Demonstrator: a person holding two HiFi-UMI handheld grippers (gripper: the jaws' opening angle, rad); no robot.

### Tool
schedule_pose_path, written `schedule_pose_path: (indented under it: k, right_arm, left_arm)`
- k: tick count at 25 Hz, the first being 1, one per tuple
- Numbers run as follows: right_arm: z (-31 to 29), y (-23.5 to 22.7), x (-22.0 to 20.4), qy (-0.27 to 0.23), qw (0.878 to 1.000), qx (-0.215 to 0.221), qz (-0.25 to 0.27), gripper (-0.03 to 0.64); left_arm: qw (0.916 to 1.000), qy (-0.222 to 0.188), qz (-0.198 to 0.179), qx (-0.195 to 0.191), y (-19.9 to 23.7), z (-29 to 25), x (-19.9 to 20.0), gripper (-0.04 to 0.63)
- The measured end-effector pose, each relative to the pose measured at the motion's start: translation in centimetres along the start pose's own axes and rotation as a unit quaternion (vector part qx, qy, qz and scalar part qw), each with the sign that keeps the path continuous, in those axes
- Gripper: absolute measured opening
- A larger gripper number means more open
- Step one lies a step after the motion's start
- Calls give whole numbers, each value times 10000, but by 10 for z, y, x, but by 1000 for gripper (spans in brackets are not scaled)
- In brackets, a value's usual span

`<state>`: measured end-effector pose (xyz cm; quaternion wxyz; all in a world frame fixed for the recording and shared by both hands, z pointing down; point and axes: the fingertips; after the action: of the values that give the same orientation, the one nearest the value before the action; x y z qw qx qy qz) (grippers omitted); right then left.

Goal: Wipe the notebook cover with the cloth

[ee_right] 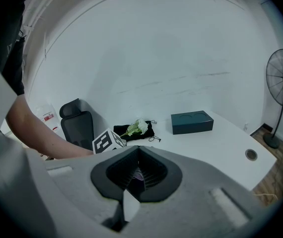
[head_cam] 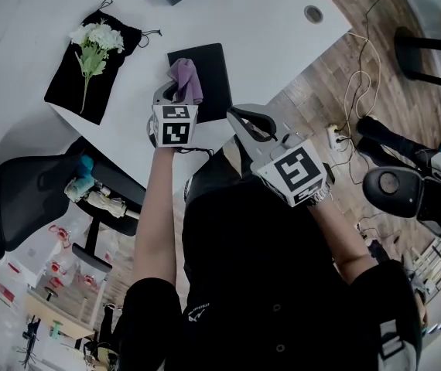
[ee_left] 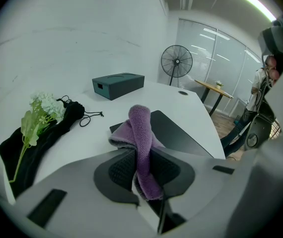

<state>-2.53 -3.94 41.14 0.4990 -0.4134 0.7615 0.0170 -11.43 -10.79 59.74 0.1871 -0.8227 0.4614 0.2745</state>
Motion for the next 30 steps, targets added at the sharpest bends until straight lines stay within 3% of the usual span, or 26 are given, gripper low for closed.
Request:
schedule_pose_path:
  k: [22,30]
  right_arm:
    - [-2,15,-8,92,9998,142,62,3]
    - [2,14,-8,75,9992,301,254,3]
  left_arm:
    - [9977,186,386,522,31,21,-31,68]
    - [9942,155,479,955,48,38,-30,67]
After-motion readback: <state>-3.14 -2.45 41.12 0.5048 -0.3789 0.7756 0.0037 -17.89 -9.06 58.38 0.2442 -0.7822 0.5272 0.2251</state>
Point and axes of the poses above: the fingertips, and each gripper's own axes: z backward along the fingers, y to its left, x out of its top, and after that the axes turned 10 degrees about -z, right-handed
